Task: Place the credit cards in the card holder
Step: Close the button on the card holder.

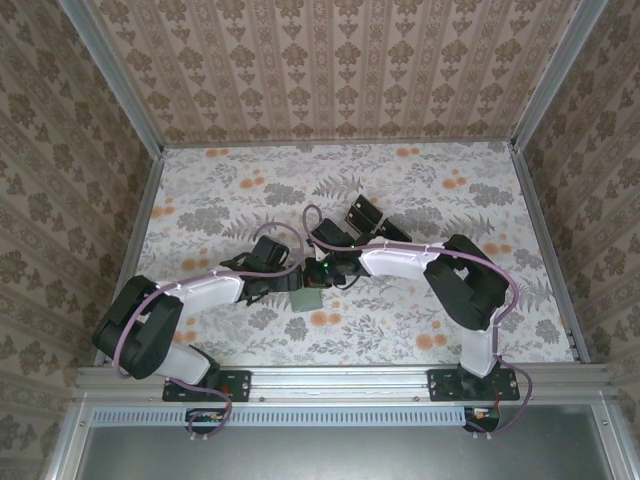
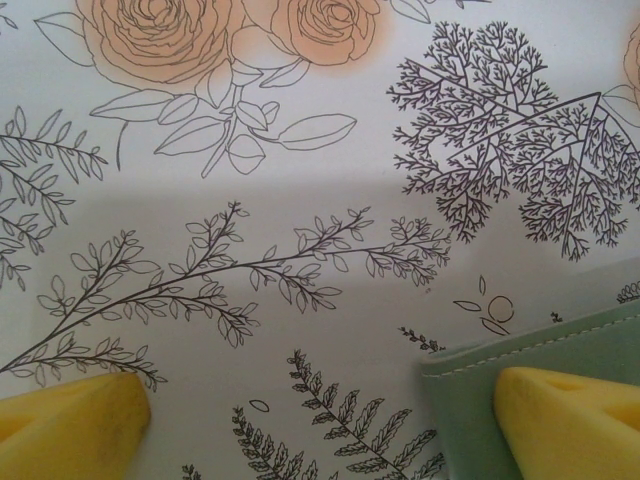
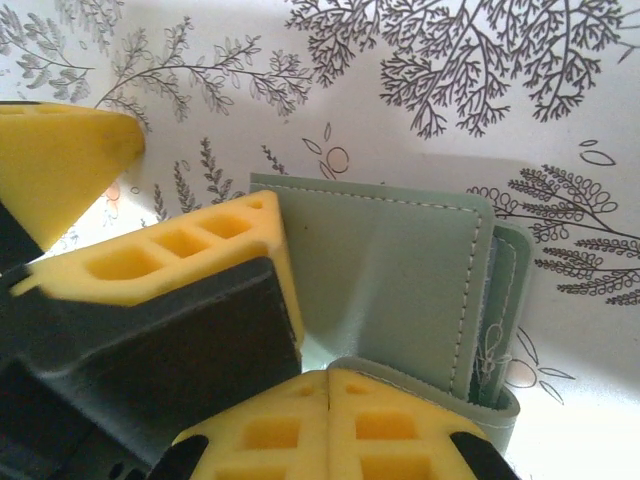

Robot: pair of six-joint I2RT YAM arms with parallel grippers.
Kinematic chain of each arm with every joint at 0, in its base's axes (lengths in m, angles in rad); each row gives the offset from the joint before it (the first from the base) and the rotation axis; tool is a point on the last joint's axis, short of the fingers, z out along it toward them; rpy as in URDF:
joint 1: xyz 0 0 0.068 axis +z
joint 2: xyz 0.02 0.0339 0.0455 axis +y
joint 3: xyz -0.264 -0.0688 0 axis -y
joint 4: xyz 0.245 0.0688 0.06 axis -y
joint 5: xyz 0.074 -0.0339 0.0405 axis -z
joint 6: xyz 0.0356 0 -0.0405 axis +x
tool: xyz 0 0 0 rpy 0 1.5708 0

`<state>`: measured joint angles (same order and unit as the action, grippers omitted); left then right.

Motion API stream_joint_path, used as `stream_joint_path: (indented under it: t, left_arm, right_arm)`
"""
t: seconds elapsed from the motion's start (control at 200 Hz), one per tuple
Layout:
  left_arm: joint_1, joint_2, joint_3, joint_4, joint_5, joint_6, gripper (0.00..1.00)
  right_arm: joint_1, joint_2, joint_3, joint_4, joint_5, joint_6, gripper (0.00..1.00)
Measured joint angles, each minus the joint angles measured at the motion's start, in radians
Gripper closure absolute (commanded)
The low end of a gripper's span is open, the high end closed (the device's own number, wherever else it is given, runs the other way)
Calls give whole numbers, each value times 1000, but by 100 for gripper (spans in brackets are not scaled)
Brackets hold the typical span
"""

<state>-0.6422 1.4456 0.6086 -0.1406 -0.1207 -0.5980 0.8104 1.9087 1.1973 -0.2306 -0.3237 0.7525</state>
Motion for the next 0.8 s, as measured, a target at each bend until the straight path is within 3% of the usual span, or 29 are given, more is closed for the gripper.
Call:
stream_joint_path:
  t: [0.8]
  left_arm:
    - [0, 1, -5, 7, -6, 0, 0]
  right_arm:
    - [1, 13, -45, 80, -7, 14, 100]
